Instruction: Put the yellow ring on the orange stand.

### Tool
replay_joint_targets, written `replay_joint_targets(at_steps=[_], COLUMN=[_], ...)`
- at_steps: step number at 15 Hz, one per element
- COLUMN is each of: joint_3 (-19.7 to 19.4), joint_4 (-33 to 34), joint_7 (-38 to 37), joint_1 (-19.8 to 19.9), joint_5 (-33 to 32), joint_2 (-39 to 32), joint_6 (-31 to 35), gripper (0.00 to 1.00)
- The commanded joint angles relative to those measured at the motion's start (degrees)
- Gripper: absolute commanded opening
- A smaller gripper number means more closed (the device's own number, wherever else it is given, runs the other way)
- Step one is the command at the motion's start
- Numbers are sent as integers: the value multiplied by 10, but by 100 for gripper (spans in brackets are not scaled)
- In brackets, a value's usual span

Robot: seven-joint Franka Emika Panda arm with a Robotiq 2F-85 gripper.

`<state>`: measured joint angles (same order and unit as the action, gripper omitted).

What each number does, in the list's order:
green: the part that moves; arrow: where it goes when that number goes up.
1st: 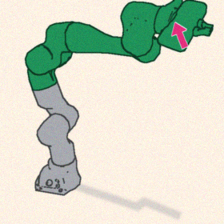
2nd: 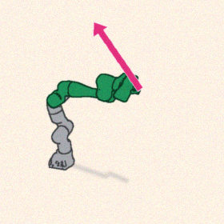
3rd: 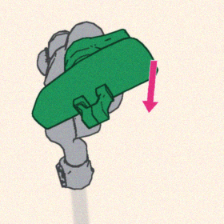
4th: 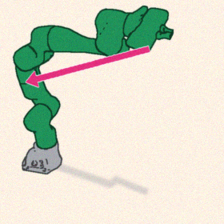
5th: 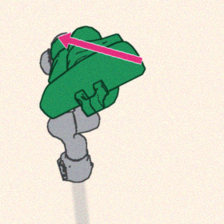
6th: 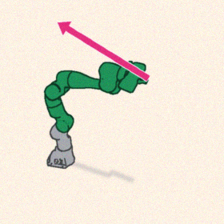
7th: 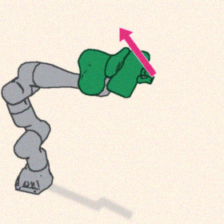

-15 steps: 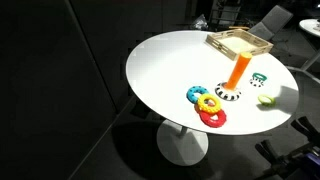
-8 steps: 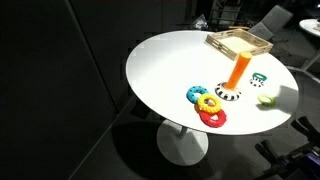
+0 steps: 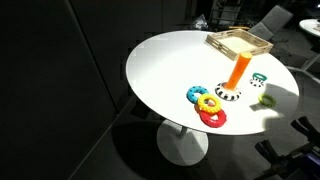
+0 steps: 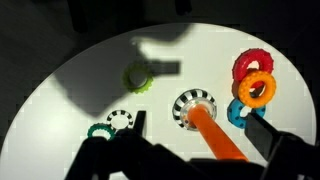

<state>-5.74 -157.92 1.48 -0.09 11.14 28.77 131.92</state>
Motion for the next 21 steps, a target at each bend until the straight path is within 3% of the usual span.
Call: replay_joint_targets(at_steps=[1,4,5,13,21], joint_3=[15,24,21,30,24], joint_4=[41,60,34,42,20], joint_7=[11,22,12,9,65], joint_1=[-1,0,0,5,-3], joint_5=[-14,-32,-17,-41,-9], joint_2=[-74,-114,-83,-147,-247], joint_6=[11,18,15,43,193], gripper=[100,100,100,100,100])
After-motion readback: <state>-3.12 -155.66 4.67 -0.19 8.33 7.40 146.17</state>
